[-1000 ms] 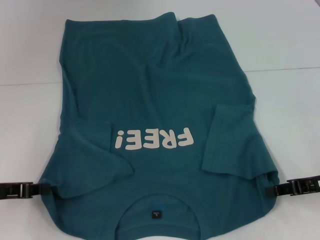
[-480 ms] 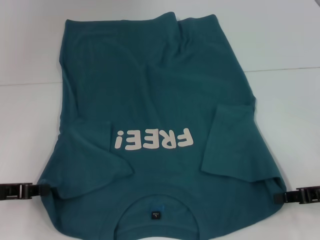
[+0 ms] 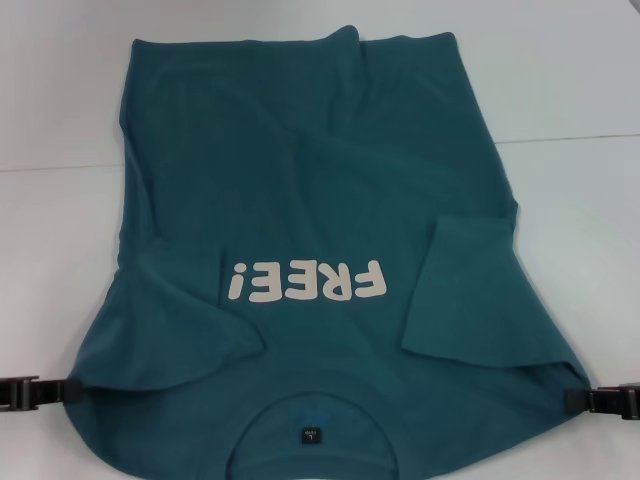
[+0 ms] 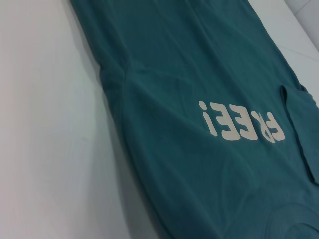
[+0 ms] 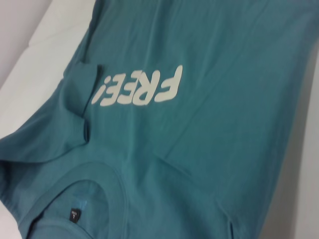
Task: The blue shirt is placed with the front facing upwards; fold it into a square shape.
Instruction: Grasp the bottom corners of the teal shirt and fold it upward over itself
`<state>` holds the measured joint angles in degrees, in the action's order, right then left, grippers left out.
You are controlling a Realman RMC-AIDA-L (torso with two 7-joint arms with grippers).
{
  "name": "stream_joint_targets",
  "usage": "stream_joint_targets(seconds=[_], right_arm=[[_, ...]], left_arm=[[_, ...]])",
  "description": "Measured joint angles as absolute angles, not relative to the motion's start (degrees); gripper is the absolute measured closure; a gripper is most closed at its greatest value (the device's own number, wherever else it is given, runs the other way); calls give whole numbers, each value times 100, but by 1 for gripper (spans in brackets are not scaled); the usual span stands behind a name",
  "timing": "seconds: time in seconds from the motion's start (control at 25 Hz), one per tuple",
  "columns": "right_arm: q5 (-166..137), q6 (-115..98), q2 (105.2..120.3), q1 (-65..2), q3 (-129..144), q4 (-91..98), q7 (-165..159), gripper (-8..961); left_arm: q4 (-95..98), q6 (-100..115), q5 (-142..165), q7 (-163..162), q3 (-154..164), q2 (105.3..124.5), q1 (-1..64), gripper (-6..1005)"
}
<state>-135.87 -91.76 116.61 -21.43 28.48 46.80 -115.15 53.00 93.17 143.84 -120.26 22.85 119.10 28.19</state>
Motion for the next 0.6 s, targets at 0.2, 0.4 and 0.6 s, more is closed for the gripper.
stream_joint_targets(seconds=[0.2,0.4,0.6], right_arm=[[-13542,-9185,11584,-2126,2794,4462,-11375,874],[-13538,-9273,11577,-2090,2794,4406,-11198,870],[-13541,-9383,11552,-1985,2795,4403,-11078,866]], left_arm=[[5332,9610,14406,-12023,2144,11881,2716,991],[5404,9834,14409,-12024,1934,11850,2585,991],[5406,9941,14413,-12017,1902,11837,2548,991]])
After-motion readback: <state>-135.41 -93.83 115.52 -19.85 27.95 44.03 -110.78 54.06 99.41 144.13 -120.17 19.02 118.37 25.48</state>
